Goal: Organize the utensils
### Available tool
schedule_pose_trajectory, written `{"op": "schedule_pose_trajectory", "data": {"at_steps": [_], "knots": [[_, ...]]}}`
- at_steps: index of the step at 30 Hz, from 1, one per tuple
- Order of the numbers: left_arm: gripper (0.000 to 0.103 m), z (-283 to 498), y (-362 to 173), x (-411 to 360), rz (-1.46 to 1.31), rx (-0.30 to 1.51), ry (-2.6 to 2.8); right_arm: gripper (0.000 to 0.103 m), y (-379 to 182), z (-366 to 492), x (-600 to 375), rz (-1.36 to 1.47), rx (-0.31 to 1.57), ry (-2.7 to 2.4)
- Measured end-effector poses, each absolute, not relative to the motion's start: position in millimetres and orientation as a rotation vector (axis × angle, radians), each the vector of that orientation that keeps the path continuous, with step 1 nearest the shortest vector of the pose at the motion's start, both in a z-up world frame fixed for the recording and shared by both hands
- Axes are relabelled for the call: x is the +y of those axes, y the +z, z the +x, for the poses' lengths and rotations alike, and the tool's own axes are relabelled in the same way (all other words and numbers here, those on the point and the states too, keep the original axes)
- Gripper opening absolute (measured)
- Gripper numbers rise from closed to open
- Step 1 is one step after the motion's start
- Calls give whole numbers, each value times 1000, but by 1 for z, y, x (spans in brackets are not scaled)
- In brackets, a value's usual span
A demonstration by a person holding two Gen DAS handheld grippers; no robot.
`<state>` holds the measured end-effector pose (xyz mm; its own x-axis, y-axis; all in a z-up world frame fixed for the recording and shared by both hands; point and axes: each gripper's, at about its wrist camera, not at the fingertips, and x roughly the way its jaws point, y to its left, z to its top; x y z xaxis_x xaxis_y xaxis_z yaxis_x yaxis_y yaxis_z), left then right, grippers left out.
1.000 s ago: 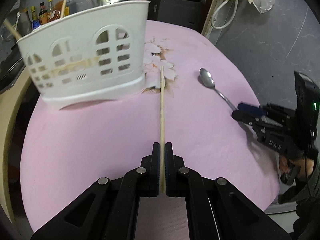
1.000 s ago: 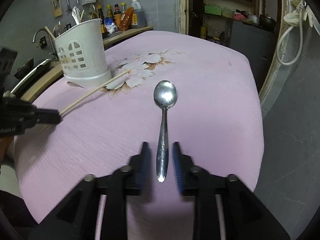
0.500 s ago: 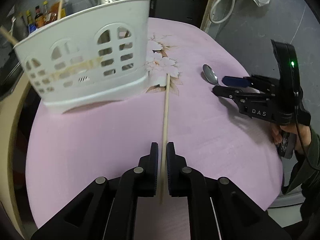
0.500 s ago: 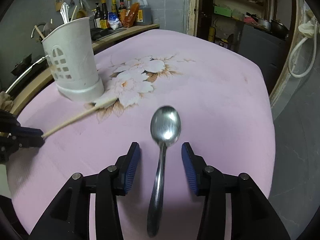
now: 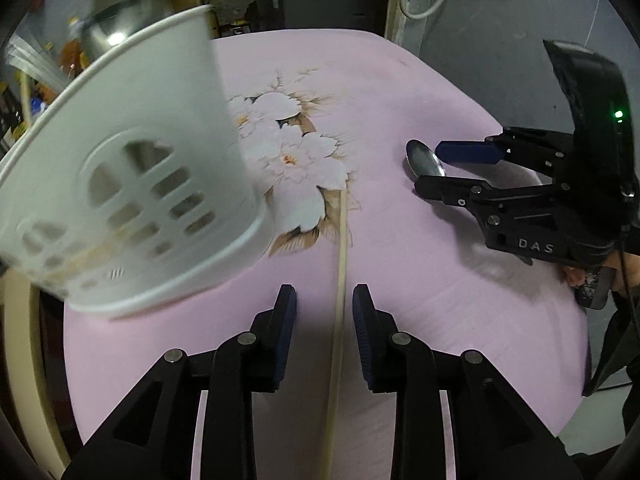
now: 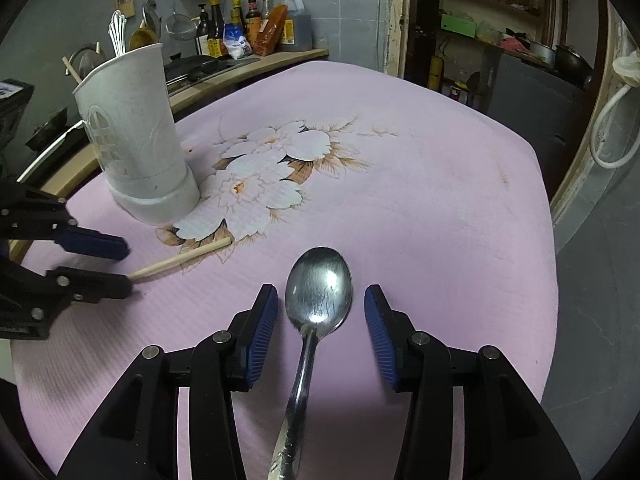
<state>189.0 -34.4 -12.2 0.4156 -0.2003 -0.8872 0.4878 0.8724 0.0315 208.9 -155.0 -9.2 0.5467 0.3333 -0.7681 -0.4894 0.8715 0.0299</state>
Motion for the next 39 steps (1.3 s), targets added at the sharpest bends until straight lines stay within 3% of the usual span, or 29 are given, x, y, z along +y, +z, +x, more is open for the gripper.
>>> {"op": "schedule_pose_trajectory", "data": {"at_steps": [10, 12, 14, 18, 23, 33, 39], "knots": [[23, 204, -19, -43, 344, 1070, -426, 47, -14, 216, -146, -222, 881, 498], [15, 203, -18, -44, 362, 1063, -414, 46, -15, 216, -142, -241, 883, 487], [2, 201, -16, -43, 339, 1058, -418, 35, -15, 215, -140, -243, 880, 466], [2, 196, -12, -31, 221, 1051, -451, 32, -14, 214, -145, -212, 881, 464], [2, 167, 5, -14, 120, 904, -512, 32, -5, 202, -153, -172, 827, 463], [2, 118, 36, 16, 16, 532, -474, 32, 36, 139, -151, -214, 475, 395], [2, 102, 52, 33, -40, 415, -381, 32, 56, 116, -142, -203, 306, 353]]}}
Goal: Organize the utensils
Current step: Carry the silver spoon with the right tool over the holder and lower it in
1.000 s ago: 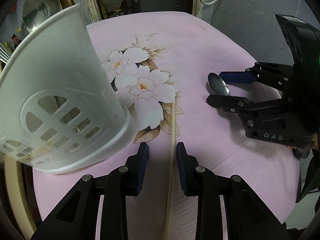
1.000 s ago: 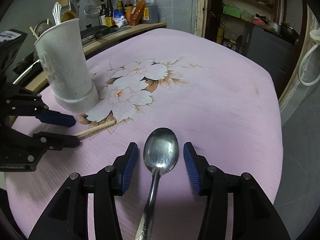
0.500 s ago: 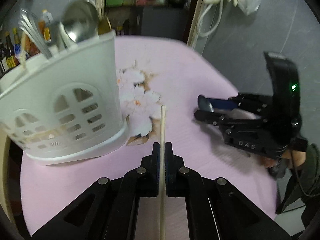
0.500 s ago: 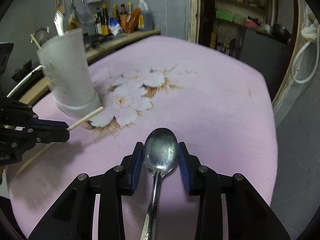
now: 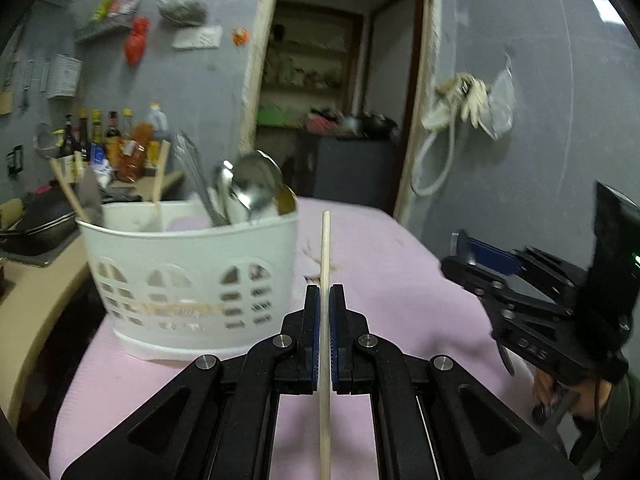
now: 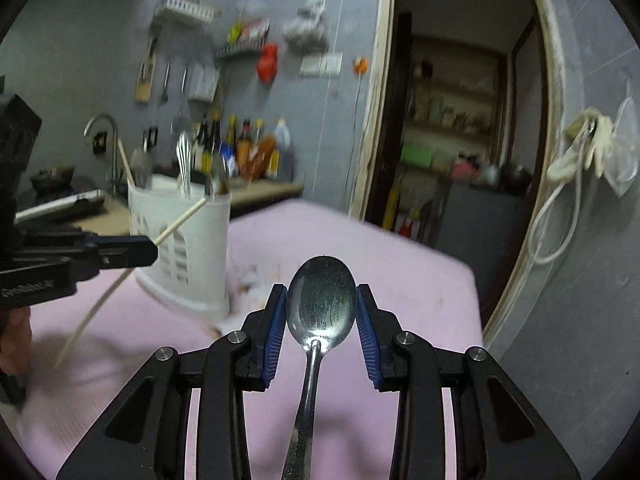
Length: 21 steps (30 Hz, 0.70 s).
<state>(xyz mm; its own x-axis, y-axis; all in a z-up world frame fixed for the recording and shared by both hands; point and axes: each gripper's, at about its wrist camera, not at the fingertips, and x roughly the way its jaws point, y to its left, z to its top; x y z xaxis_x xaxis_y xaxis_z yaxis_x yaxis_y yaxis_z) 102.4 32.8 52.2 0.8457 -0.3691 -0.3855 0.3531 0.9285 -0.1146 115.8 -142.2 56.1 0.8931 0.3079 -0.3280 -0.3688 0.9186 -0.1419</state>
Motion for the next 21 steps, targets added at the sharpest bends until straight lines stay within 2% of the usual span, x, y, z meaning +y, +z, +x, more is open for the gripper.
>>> {"op": "schedule_pose_trajectory", "data": {"at_steps": [13, 21], "knots": [[2, 118, 104, 91, -168, 135, -235, 32, 126, 115, -106, -63, -34, 428], [2, 158, 142, 178, -432, 4, -203, 32, 160, 165, -85, 190, -131, 587]]}}
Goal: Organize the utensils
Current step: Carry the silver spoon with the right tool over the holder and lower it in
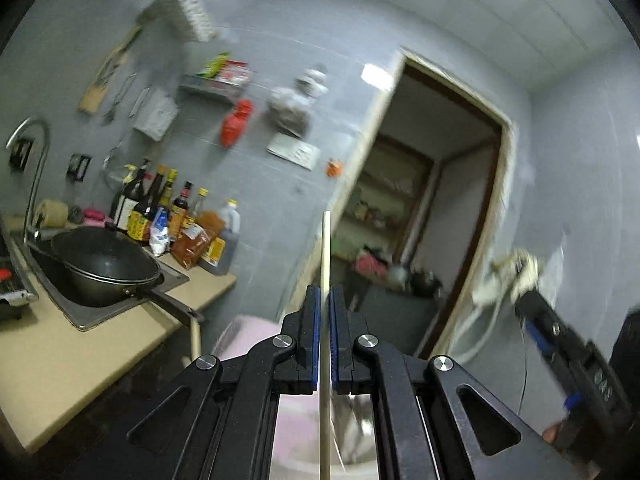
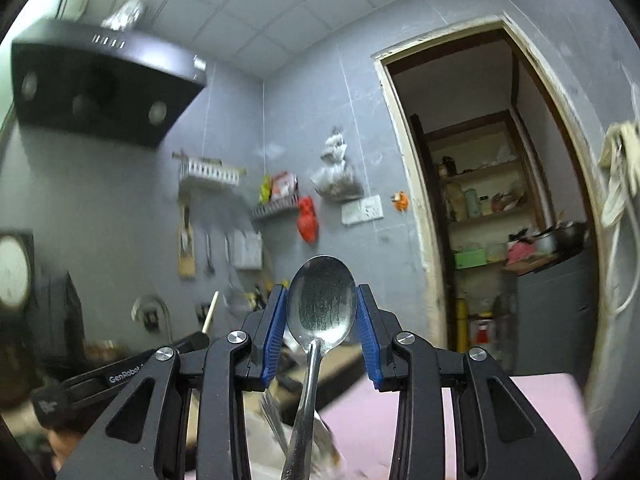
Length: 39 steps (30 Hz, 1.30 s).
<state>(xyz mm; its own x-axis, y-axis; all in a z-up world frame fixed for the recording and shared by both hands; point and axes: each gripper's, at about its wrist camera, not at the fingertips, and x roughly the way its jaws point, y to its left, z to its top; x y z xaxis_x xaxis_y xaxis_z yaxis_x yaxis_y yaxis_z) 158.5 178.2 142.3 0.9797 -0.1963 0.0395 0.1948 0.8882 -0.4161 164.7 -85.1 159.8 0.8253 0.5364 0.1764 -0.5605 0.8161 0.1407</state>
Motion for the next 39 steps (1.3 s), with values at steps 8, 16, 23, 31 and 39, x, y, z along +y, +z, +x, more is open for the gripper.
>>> {"op": "schedule_pose_trajectory", "data": {"at_steps": [8, 16, 23, 31, 39], "knots": [[2, 180, 148, 211, -508, -100, -118, 32, 150, 193, -54, 250, -189, 588], [2, 179, 124, 204, -499, -169, 4, 32, 120, 196, -31, 190, -242, 468], [2, 186, 109, 208, -521, -151, 14, 32, 102, 199, -18, 123, -241, 448], [2, 184, 101, 198, -469, -136, 23, 32, 91, 211, -25, 165, -165, 453], [2, 182, 94, 183, -424, -93, 3, 33, 86, 213, -29, 179, -132, 448]]}}
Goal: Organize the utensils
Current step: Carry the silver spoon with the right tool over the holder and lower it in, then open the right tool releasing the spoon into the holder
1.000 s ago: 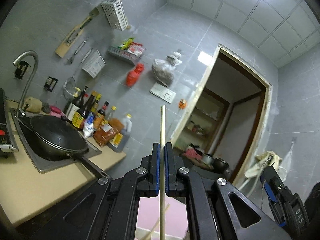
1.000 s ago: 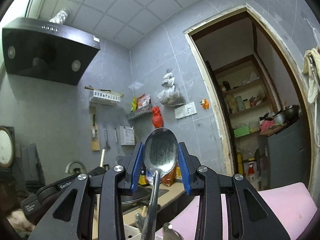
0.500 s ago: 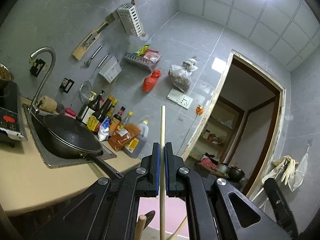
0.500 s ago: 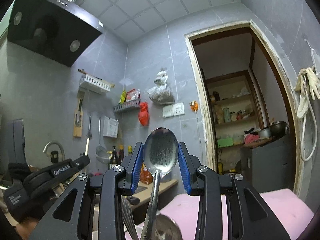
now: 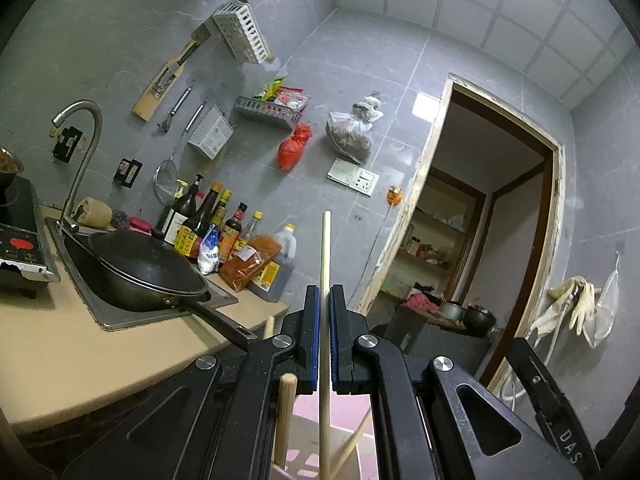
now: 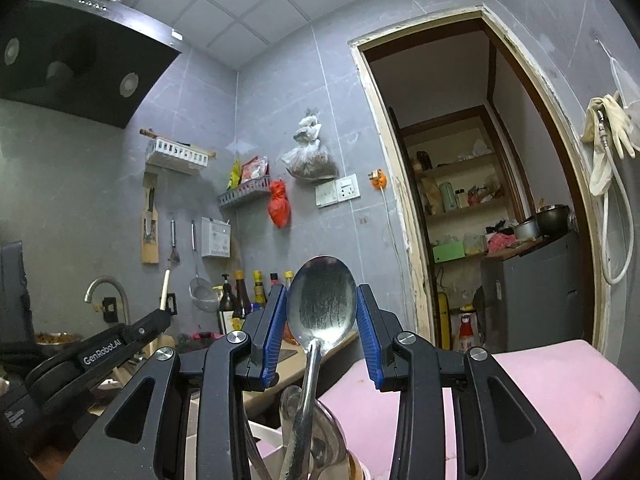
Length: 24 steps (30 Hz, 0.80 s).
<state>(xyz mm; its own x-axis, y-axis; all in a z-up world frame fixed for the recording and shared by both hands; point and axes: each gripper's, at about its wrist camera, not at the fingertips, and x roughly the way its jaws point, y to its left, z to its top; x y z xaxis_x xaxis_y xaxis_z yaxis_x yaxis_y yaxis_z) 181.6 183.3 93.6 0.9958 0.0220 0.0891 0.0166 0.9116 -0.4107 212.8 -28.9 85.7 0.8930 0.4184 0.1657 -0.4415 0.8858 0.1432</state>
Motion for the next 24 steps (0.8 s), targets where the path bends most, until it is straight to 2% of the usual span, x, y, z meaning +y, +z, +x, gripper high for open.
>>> {"op": "schedule_pose_trajectory", "data": {"at_steps": [6, 10, 13, 15, 17, 24], "knots": [[3, 181, 92, 169, -363, -82, 2, 33, 83, 211, -24, 152, -128, 449], [5, 181, 92, 165, -345, -84, 4, 38, 83, 211, -24, 152, -134, 441], [11, 181, 91, 162, -340, -85, 2, 38, 83, 211, -25, 154, -134, 436], [24, 181, 91, 162, -344, -88, -2, 40, 83, 211, -26, 154, -137, 434], [31, 179, 91, 164, -357, -93, -13, 45, 83, 210, -27, 157, -143, 431], [36, 176, 96, 166, -348, -101, -9, 53, 87, 208, -31, 170, -160, 415]]}}
